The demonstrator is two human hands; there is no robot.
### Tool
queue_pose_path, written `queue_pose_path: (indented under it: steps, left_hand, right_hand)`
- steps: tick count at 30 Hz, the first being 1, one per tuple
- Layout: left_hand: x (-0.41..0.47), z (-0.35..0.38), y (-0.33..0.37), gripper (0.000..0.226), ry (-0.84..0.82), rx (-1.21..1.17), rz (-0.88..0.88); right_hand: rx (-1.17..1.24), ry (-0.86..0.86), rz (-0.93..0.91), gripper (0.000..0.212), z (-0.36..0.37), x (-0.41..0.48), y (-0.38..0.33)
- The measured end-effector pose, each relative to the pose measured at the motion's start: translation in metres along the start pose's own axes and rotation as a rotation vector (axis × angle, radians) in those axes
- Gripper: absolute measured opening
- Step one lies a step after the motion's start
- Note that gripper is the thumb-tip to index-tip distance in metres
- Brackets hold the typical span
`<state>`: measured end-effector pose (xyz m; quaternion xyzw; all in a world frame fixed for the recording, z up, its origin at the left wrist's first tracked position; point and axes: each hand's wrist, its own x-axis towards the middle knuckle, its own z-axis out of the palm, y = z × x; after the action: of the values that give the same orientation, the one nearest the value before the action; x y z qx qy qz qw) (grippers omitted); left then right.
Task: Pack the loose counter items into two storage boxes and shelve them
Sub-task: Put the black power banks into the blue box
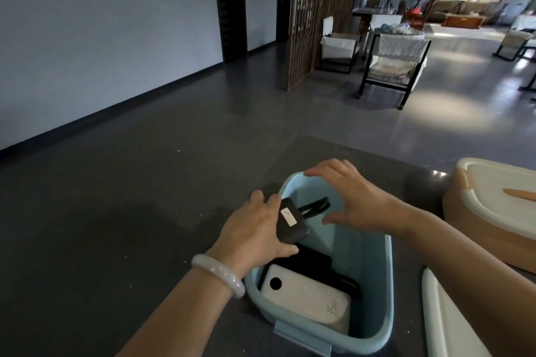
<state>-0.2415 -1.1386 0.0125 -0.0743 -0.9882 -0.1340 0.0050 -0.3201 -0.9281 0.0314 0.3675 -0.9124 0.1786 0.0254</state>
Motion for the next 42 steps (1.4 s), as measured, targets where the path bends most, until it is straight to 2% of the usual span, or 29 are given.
queue_pose_path:
  steps: [2, 5, 10, 15, 17, 19, 21, 23, 26, 29, 33, 35, 38, 40, 42]
  left_hand:
    - [0.010, 0.001, 0.006, 0.077, -0.021, 0.052, 0.062]
    - [0.022, 0.006, 0.017, 0.086, 0.029, 0.049, 0.128]
    - [0.028, 0.012, 0.022, 0.085, 0.100, 0.061, 0.200]
    - [0.020, 0.017, 0.004, 0.086, 0.092, 0.054, 0.264]
    - [0.009, 0.018, -0.010, 0.090, 0.087, 0.004, 0.183]
    - [-0.004, 0.022, -0.019, 0.088, 0.035, -0.145, -0.004]
    - [-0.014, 0.030, -0.021, 0.075, -0.080, -0.415, -0.173]
    - [-0.023, 0.041, -0.017, 0.057, -0.150, -0.642, -0.230]
    - [-0.030, 0.053, -0.012, 0.045, -0.033, -0.789, -0.280]
    - [-0.029, 0.061, -0.015, 0.044, -0.009, -0.809, -0.282]
    - [-0.027, 0.068, -0.022, 0.050, -0.012, -0.807, -0.294]
    - [-0.026, 0.070, -0.023, 0.054, -0.009, -0.813, -0.300]
    - [-0.026, 0.071, -0.023, 0.057, -0.021, -0.839, -0.318]
    - [-0.026, 0.070, -0.022, 0.061, -0.022, -0.864, -0.335]
    - [-0.027, 0.068, -0.021, 0.060, -0.001, -0.871, -0.352]
  right_hand:
    - [-0.058, -0.130, -0.061, 0.095, 0.001, 0.004, -0.010]
    - [-0.007, -0.257, 0.002, 0.097, 0.009, 0.008, -0.018]
    - [0.089, -0.207, 0.056, 0.080, 0.017, 0.003, -0.012]
    - [0.125, -0.149, 0.067, 0.072, 0.025, -0.008, -0.003]
    - [0.093, -0.164, 0.097, 0.067, 0.024, -0.016, 0.003]
    - [0.082, -0.193, 0.161, 0.065, 0.025, -0.027, 0.009]
    - [0.065, -0.231, 0.248, 0.064, 0.030, -0.034, 0.014]
    - [0.019, -0.265, 0.328, 0.062, 0.039, -0.035, 0.014]
    - [0.009, -0.303, 0.417, 0.054, 0.058, -0.027, 0.007]
    - [0.077, -0.361, 0.496, 0.056, 0.072, -0.019, 0.003]
    - [0.125, -0.473, 0.522, 0.070, 0.082, -0.018, 0.007]
    - [0.172, -0.498, 0.531, 0.069, 0.081, -0.021, 0.008]
    - [0.265, -0.527, 0.527, 0.056, 0.078, -0.019, 0.011]
    - [0.359, -0.481, 0.561, 0.040, 0.079, -0.013, 0.009]
    - [0.403, -0.411, 0.619, 0.033, 0.084, -0.007, 0.006]
